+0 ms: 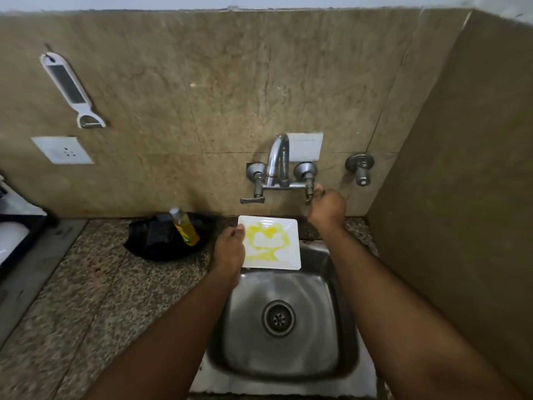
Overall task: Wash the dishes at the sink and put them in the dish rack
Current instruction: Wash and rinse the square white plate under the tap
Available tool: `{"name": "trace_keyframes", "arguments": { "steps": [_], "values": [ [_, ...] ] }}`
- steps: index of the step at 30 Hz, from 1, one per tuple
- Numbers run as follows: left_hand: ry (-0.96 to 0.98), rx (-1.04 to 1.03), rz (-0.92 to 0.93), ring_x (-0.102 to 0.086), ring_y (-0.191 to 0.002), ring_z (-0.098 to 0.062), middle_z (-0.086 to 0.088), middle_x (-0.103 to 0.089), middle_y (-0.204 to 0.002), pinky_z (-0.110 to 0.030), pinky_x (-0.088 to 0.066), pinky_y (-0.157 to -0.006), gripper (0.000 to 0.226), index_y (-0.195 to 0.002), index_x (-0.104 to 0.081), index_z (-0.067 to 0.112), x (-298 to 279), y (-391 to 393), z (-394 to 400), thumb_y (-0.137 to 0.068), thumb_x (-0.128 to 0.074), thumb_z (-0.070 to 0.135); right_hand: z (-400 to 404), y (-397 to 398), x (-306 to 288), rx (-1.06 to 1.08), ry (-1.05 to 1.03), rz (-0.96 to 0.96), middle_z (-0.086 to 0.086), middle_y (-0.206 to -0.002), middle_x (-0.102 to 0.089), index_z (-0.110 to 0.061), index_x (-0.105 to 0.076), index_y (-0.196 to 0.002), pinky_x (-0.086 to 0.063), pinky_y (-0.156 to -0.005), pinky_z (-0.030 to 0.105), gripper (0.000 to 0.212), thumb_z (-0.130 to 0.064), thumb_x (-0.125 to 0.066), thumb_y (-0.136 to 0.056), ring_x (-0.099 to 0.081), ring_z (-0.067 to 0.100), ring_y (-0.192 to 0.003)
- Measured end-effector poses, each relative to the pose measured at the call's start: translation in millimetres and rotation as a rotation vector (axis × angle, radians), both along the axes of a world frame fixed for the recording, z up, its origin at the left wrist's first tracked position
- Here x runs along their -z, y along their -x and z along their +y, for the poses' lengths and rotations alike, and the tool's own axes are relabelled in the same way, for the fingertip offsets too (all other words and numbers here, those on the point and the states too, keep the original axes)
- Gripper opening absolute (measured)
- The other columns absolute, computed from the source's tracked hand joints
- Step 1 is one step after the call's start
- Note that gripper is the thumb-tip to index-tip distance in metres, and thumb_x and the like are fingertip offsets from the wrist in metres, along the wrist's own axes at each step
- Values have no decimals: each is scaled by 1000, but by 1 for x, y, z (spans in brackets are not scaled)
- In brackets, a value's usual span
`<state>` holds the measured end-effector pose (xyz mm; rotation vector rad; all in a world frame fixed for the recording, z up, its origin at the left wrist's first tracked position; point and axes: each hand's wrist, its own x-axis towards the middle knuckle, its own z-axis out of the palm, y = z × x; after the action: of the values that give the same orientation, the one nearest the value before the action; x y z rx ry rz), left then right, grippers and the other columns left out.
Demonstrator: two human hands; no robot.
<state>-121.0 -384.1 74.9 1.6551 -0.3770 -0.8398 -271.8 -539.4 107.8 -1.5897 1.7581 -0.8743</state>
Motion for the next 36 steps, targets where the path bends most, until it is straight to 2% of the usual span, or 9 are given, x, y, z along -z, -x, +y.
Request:
{"name": "trace_keyframes", "arguments": {
  "steps": [5,7,10,14,19,22,25,30,36],
  "values": [
    [7,-26,32,-61,-76,-23,-10,-65,-83,-28,-53,-62,29,-102,-67,-3,-1,4,-1,-107,-55,24,1,4,11,106,-280,-543,23,-84,-73,-13,-55,-79,-63,-66,58,51,-50,-37,-108,-75,40,-69],
    [9,-32,15,-63,-72,-22,-9,-67,-81,-26,-56,-56,27,-99,-66,0,-5,0,2,-107,-54,22,11,1,14,96,-330,-543,19,-82,-73,-17,-56,-82,-64,-64,51,48,-55,-39,-106,-76,37,-70],
    [-7,-42,-55,-66,-78,-29,-18,-71,-85,-49,-62,-74,28,-89,-67,7,1,-13,4,-106,-56,27,32,-8,28,-46,-433,-501,11,-76,-72,-17,-64,-87,-59,-50,37,45,-58,-50,-101,-73,33,-65],
    [-11,-38,-187,-64,-74,-28,-15,-69,-80,-61,-58,-76,35,-79,-65,14,12,-25,7,-95,-56,45,59,-28,56,-337,-430,-319,3,-91,-73,-19,-71,-102,-56,-67,35,8,-18,-68,-94,-69,21,-80],
    [-45,-16,-427,-63,-75,-27,-6,-65,-78,-54,-57,-73,38,-80,-57,17,8,-21,10,-96,-49,51,67,-53,67,-119,-257,-285,9,-83,-68,-11,-68,-81,-46,-74,31,29,-32,-62,-100,-60,22,-78],
    [-93,-106,-530,-62,-80,-30,-6,-64,-82,-42,-51,-73,32,-86,-61,10,-4,-22,13,-106,-52,34,75,-59,75,-289,-339,-318,7,-108,-74,-12,-69,-118,-58,-88,40,23,-18,-62,-97,-70,25,-98],
    [-114,-127,-563,-61,-81,-30,-7,-62,-81,-36,-43,-70,31,-88,-62,5,-3,-30,18,-106,-52,28,83,-54,81,-418,-487,-538,5,-116,-75,-20,-61,-134,-58,-92,42,50,5,-60,-91,-72,27,-106],
    [-95,-70,-595,-61,-78,-28,-4,-61,-82,-41,-50,-70,21,-92,-53,10,-1,-7,14,-106,-51,26,83,-54,63,-200,-98,27,14,-126,-70,-11,-63,-134,-48,-93,34,38,-32,-52,-105,-65,34,-114],
    [-202,-239,-500,-66,-94,-38,-18,-70,-100,-44,-54,-81,24,-104,-61,5,-4,-18,6,-105,-53,28,112,-43,65,-764,96,407,21,-167,-20,-2,-30,-158,-24,-125,38,60,-25,-34,-103,-22,38,-154]
  ]
}}
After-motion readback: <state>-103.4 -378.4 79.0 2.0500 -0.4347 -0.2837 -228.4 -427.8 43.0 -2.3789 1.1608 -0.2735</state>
